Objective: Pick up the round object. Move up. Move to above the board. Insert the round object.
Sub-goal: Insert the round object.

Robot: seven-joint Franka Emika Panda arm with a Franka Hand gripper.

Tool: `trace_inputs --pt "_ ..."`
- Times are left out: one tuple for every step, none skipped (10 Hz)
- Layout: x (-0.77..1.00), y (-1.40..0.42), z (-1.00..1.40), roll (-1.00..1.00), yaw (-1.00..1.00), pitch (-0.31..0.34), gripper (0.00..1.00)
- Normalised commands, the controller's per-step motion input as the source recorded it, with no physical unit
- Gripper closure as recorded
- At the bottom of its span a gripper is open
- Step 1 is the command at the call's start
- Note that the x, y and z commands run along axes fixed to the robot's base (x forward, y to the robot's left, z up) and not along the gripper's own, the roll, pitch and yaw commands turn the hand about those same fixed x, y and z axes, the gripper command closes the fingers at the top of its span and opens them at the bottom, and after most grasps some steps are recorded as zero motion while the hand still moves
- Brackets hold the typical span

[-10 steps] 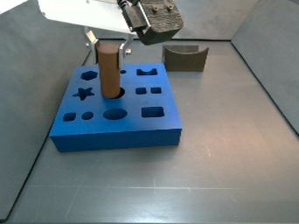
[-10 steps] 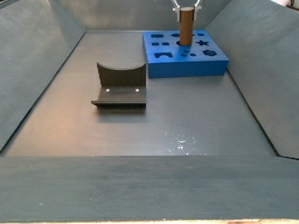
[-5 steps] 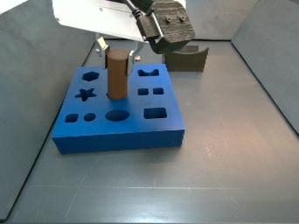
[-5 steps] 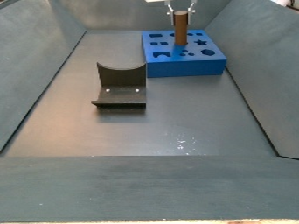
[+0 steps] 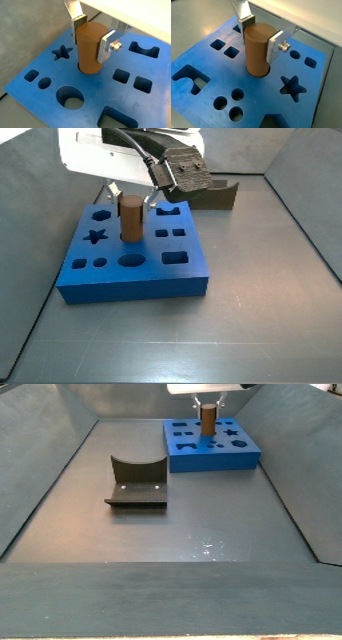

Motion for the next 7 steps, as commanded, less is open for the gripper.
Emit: trace_inputs --pt "0.19 0.02 -1.0 0.05 0.05 0.0 1.0" --pt "0.0 0.0 -0.03 0.06 0.0 0.0 1.0" --pt "0.0 -0.13 -0.97 0.43 0.0 -0.111 1.0" --pt "0.12 0.0 -1.0 0.2 0.0 -0.006 1.0" --pt "0.0 0.0 0.0 0.0 0.0 0.011 1.0" --pt "0.0 0.0 -0.07 -0.02 0.0 0.0 1.0" --pt "0.0 -0.04 -0.06 0.0 0.0 0.0 1.0"
